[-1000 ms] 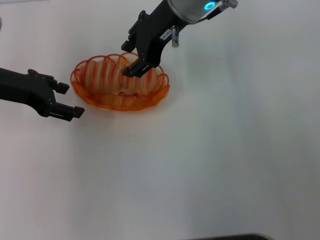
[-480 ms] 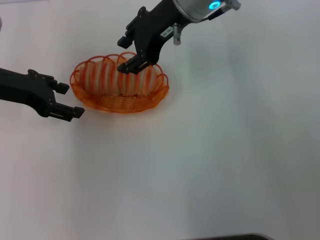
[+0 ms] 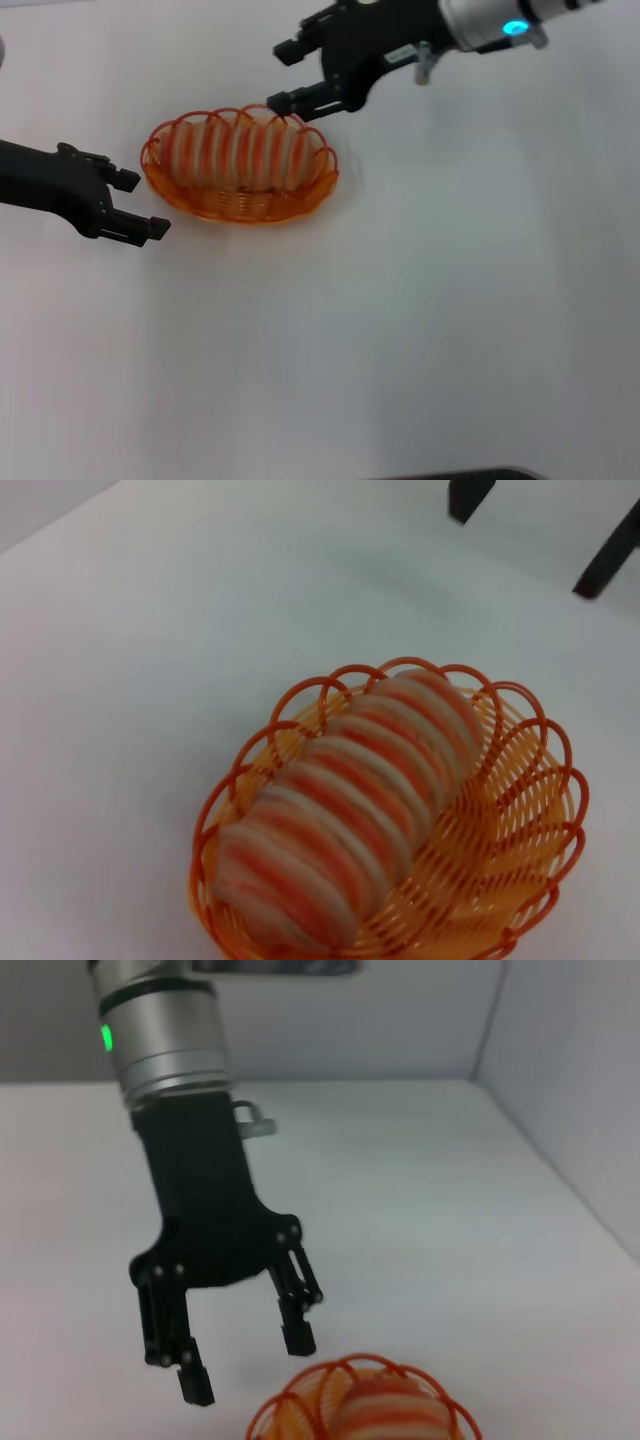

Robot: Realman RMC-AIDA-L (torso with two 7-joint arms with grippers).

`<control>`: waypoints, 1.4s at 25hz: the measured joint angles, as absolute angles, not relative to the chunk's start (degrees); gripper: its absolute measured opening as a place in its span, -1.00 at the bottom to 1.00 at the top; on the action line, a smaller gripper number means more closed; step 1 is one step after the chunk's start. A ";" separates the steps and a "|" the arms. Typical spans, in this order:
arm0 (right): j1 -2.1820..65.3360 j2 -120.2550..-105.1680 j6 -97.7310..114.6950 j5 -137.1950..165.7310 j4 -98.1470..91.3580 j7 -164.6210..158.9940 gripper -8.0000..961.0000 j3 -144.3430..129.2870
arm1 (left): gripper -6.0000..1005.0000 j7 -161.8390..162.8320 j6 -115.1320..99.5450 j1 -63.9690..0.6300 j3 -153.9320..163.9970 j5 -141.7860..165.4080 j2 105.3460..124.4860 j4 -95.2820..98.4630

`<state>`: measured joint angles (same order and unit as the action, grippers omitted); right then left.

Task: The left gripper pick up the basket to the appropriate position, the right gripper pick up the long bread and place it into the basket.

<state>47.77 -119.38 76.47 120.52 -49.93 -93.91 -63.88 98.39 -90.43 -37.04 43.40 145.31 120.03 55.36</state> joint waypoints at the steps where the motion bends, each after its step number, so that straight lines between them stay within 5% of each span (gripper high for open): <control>1: 46.41 -119.37 77.29 119.79 -49.96 -92.55 0.26 -62.09 | 0.53 98.39 -90.43 -36.99 43.39 145.24 120.06 55.36; 8: 37.25 -117.85 89.36 113.42 -49.75 -83.89 0.26 -48.05 | 0.52 98.59 -90.28 -36.82 42.85 145.03 120.21 55.20; 18: 26.42 -112.38 96.15 113.70 -49.06 -87.15 0.25 -43.52 | 0.50 98.43 -90.26 -36.66 42.34 144.90 120.57 55.73; 35: 24.36 -113.35 93.30 116.84 -45.15 -84.28 0.25 -41.43 | 0.47 83.84 -92.92 -29.22 27.14 132.50 119.46 49.86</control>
